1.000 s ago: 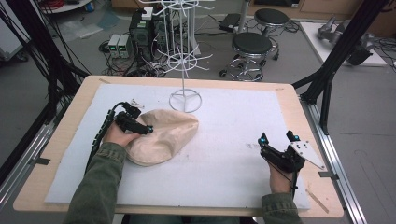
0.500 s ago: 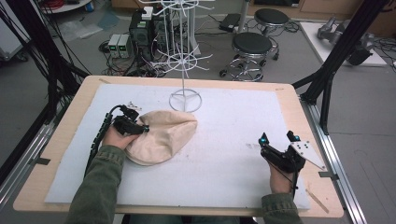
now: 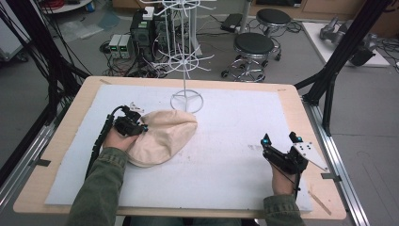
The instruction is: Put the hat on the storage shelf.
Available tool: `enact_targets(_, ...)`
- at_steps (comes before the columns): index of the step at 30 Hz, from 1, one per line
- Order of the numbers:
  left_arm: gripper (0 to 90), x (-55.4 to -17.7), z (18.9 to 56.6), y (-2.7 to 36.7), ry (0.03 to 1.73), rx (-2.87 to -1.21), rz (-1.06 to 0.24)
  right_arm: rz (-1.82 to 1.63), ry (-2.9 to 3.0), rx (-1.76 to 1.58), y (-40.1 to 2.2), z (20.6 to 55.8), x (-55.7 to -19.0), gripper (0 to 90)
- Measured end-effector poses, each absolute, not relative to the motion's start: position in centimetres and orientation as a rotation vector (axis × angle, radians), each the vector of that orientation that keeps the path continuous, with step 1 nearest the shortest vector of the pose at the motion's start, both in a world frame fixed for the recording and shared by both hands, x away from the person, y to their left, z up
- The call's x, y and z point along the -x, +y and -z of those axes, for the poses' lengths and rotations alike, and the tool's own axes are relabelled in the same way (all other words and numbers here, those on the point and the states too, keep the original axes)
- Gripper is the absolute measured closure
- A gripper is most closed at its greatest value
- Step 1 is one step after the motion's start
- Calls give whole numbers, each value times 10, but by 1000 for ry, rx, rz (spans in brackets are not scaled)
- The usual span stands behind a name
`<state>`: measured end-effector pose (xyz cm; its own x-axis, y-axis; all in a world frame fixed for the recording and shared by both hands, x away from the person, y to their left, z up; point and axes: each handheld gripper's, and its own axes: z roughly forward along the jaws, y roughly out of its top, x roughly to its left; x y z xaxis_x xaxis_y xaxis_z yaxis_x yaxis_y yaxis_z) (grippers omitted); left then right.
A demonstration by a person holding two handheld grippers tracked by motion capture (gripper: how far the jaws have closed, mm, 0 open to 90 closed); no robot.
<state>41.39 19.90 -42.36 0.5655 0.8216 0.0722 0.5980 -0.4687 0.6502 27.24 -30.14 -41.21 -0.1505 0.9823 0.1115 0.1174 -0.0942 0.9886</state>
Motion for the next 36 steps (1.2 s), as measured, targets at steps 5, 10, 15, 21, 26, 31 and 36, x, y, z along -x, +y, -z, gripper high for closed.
enact_targets(5, 804, -412, 420, 201, 1118, -2205, -509, -1351, 1355, -1297, -301, 412, -272, 49)
enact_targets(10, 804, -406, 411, 204, 1107, -2151, -521, -1352, 1354, -1293, -302, 412, -272, 49)
enact_targets(15, 804, -399, 398, 207, 1072, -2081, -540, -1353, 1354, -1293, -302, 412, -272, 49)
enact_targets(21, 802, -387, 384, 209, 1021, -2013, -568, -1357, 1352, -1294, -302, 412, -272, 49)
enact_targets(26, 802, -377, 372, 214, 983, -1908, -598, -1357, 1349, -1300, -302, 412, -272, 49)
enact_targets(31, 801, -366, 367, 220, 965, -1810, -626, -1359, 1351, -1296, -302, 412, -272, 49)
enact_targets(36, 800, -356, 358, 225, 928, -1729, -659, -1358, 1350, -1296, -301, 412, -272, 49)
